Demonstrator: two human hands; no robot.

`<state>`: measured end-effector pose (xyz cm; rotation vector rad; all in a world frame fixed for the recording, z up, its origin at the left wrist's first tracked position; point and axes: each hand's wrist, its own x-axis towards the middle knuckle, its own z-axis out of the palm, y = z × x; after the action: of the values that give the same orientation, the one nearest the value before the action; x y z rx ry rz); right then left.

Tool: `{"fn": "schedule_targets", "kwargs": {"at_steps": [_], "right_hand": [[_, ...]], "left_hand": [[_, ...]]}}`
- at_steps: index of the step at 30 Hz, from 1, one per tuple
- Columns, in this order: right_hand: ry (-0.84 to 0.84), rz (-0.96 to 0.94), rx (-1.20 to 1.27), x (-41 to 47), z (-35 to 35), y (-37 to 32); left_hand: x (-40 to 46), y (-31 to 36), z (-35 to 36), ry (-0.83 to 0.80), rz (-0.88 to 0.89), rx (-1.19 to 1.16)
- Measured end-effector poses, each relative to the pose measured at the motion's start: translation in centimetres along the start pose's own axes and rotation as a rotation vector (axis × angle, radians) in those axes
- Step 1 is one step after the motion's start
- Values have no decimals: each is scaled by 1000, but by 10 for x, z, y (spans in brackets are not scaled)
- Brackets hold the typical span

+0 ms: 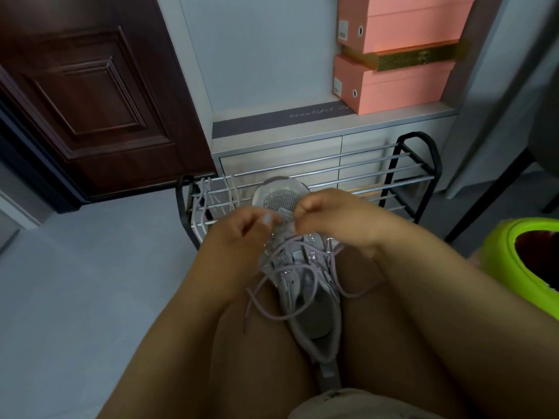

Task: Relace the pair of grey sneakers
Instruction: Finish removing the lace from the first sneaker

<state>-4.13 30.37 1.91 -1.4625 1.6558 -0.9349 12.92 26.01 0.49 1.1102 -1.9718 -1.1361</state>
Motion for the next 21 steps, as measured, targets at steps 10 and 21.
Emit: {"fn": "schedule_targets", "kwargs": {"at_steps": [10,21], "right_hand": [[-37,-92,666,5,-10,-19],[-22,-139,67,5,-2,-3]], "left_hand": [[22,9,10,-171,311,161],[59,44,-12,-58,147,-335]]}}
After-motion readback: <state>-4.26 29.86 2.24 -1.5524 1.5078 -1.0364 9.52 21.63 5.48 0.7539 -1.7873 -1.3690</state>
